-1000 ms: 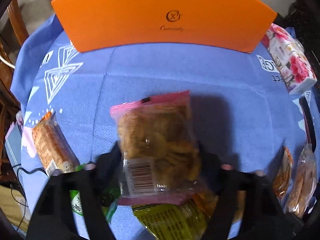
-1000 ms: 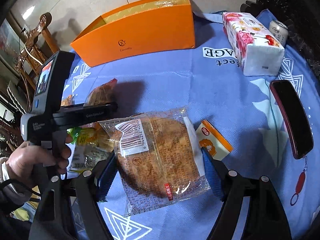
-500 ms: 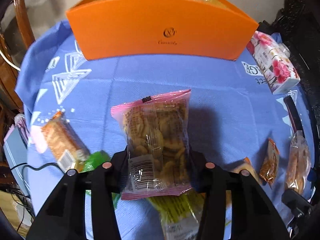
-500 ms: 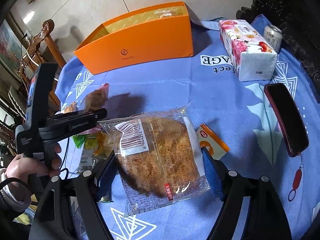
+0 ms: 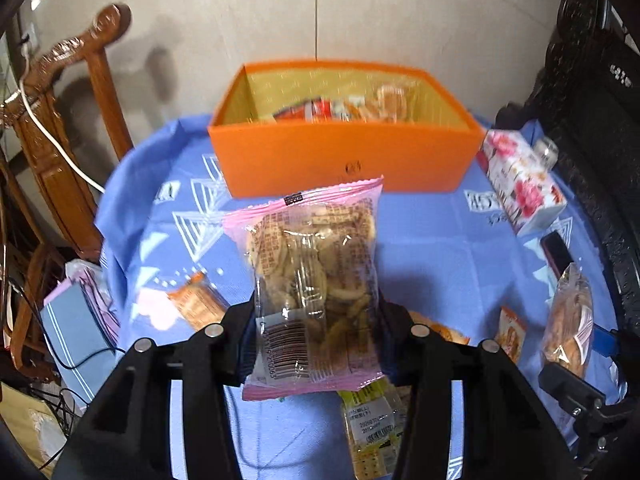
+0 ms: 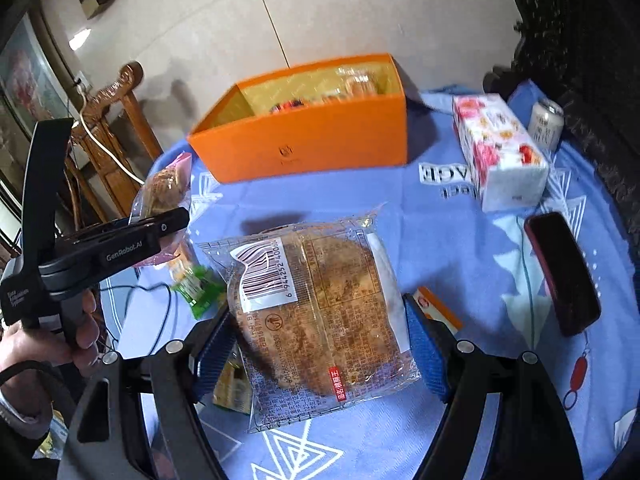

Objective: Organize snacks
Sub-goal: 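Carry both bags over the orange box and open both tools to drop them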

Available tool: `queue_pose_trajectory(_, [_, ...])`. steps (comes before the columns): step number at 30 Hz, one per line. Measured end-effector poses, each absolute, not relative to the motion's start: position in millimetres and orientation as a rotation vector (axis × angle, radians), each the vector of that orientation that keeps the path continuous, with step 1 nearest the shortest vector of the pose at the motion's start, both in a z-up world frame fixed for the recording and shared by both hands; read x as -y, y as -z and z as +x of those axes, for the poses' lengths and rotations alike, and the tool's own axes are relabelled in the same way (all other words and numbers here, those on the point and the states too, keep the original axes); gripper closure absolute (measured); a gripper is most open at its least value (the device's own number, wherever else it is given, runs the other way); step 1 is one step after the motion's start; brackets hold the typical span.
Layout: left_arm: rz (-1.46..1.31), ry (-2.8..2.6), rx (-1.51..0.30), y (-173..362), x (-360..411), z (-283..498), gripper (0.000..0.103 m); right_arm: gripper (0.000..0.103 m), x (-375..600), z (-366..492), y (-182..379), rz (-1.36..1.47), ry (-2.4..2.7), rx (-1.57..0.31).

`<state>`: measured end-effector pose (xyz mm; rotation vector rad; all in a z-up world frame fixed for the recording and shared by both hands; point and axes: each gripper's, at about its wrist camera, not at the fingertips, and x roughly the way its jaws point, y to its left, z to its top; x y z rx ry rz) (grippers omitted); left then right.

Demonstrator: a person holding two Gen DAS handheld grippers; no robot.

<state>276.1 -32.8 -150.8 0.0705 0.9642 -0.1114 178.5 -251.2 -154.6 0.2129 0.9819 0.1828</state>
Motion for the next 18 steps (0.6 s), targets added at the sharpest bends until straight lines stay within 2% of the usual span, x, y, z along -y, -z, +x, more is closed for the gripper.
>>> queue_pose_trajectory(18, [-0.016, 0.098, -0.861, 90.6, 14.6, 273.1, 0.057, 0.023, 245.0, 183.3, 106.8, 0.211, -0.196, -0.88])
